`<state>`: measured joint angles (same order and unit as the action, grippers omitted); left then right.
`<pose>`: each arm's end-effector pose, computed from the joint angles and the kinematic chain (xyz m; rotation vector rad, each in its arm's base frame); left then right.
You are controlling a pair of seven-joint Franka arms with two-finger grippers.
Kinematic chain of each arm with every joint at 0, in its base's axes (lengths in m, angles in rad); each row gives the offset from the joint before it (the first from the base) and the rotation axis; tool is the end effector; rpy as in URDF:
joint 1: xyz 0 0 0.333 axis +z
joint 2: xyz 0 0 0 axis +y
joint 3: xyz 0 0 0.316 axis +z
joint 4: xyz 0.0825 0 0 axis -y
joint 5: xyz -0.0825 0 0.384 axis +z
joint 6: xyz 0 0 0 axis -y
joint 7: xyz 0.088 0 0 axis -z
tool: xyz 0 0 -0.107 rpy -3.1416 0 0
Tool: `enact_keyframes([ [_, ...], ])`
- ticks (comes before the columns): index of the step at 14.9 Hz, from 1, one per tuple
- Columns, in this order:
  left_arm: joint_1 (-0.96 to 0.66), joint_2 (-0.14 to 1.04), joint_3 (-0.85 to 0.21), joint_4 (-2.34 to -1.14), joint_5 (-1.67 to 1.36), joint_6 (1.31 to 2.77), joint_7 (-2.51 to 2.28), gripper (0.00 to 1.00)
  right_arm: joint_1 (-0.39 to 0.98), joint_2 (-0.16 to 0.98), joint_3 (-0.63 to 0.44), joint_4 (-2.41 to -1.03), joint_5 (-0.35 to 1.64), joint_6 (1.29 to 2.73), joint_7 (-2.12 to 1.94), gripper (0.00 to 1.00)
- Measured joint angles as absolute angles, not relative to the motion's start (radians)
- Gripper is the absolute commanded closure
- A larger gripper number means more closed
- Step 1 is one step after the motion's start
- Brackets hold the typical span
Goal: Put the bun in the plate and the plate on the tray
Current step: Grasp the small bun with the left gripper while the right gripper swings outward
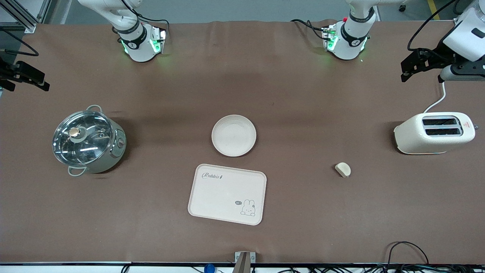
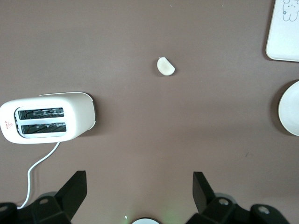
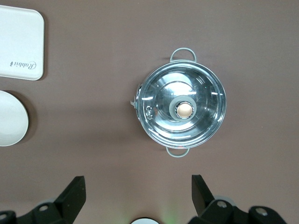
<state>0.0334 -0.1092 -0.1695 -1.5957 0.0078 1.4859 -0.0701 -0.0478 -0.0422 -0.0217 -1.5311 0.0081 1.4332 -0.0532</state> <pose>0.5063 -0.0741 0.6628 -3.1137 0.1002 -0.0008 0.5257 -0.0359 0.6541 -3.1280 0.0240 0.0861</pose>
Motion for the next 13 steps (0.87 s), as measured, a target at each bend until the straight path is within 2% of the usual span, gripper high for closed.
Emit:
enact_keyframes([
  [5, 0.035, -0.092, -0.166, -1.587, 0.008, 1.486, -0.070, 0.00, -0.049, -0.046, -0.025, -1.513, 0.008, 1.446, -0.053, 0.00],
  [8, 0.035, -0.025, -0.166, -1.579, 0.007, 1.493, -0.081, 0.00, -0.049, -0.047, -0.025, -1.501, 0.008, 1.446, -0.053, 0.00],
  [10, 0.035, 0.054, -0.166, -1.589, 0.007, 1.556, -0.139, 0.00, -0.048, -0.046, -0.023, -1.501, 0.017, 1.446, -0.054, 0.00],
  [13, 0.029, 0.189, -0.166, -1.646, 0.006, 1.746, -0.281, 0.00, -0.030, -0.039, -0.019, -1.508, 0.096, 1.472, -0.055, 0.00],
])
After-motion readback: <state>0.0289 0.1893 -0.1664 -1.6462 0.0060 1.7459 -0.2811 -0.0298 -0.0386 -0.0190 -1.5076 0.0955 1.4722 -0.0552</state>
